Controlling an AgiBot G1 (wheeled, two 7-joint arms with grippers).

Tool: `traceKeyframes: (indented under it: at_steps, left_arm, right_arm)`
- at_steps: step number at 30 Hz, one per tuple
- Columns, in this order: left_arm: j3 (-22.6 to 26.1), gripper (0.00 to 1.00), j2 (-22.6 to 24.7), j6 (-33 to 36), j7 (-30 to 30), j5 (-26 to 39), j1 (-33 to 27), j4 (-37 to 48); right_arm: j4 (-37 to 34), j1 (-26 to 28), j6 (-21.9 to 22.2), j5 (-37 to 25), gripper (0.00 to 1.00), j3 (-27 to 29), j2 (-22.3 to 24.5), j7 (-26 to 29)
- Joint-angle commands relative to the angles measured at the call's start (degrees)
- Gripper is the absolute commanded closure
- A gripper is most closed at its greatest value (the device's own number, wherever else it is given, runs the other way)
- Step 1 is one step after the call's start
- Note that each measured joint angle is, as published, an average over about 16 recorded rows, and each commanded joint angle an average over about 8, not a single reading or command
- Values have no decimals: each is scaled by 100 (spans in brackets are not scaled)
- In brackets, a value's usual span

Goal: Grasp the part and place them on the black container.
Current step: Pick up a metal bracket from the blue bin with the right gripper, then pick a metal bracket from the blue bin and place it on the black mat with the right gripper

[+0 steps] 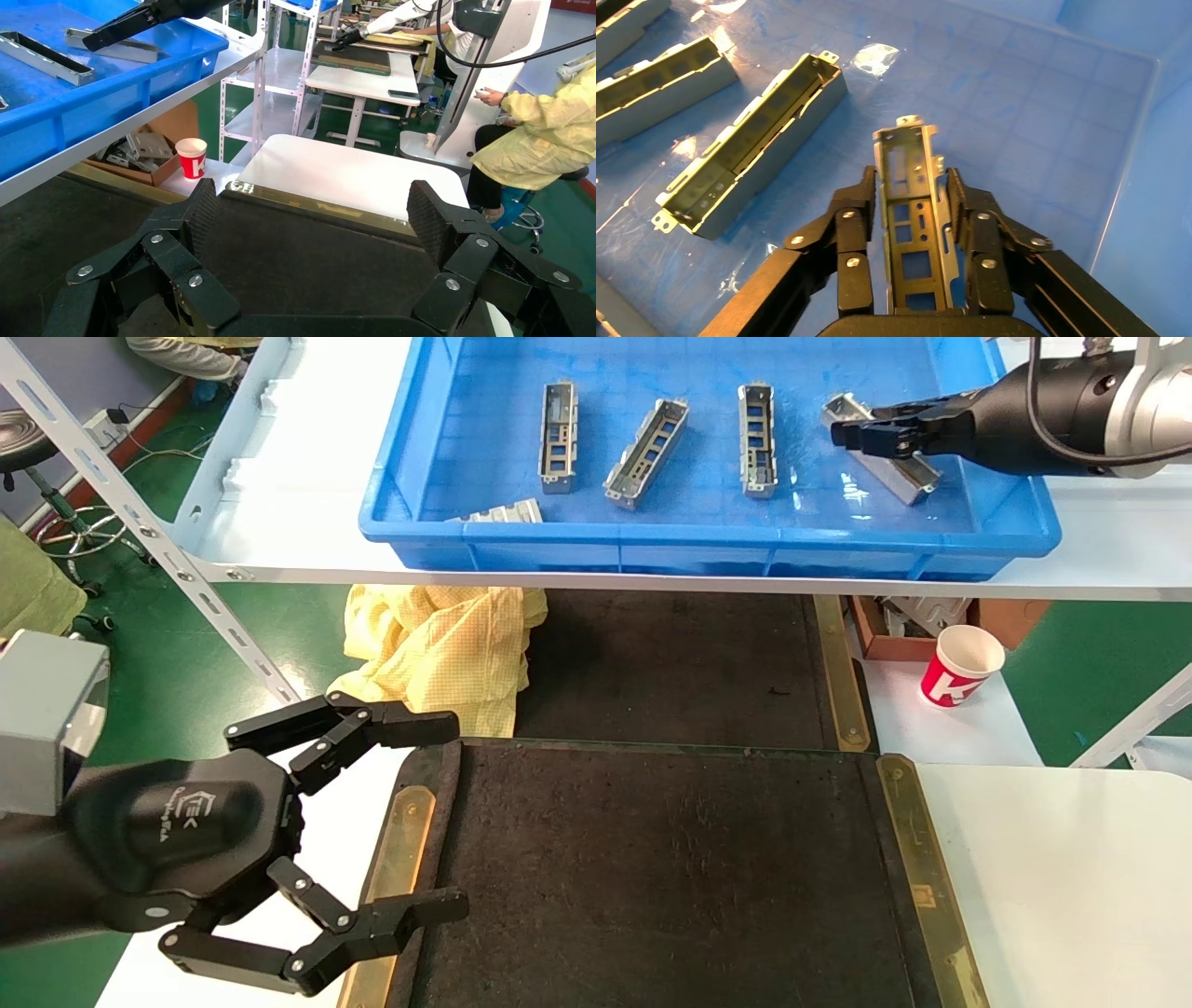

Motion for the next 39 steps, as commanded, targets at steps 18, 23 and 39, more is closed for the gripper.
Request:
traceKeyframes:
  at_steps: [18, 23, 39]
  left_arm:
    - [0, 0, 0, 0, 0, 0, 0, 0]
    - [0, 0, 0, 0, 0, 0, 0, 0]
    - [0, 0, 0, 0, 0, 0, 0, 0]
  right_arm:
    - [406, 240, -1091, 428, 100, 268, 425, -779]
    - [584, 421, -1857, 411, 100, 223, 604, -996]
    - [1516, 154, -3637, 1044, 100, 104, 1153, -1069]
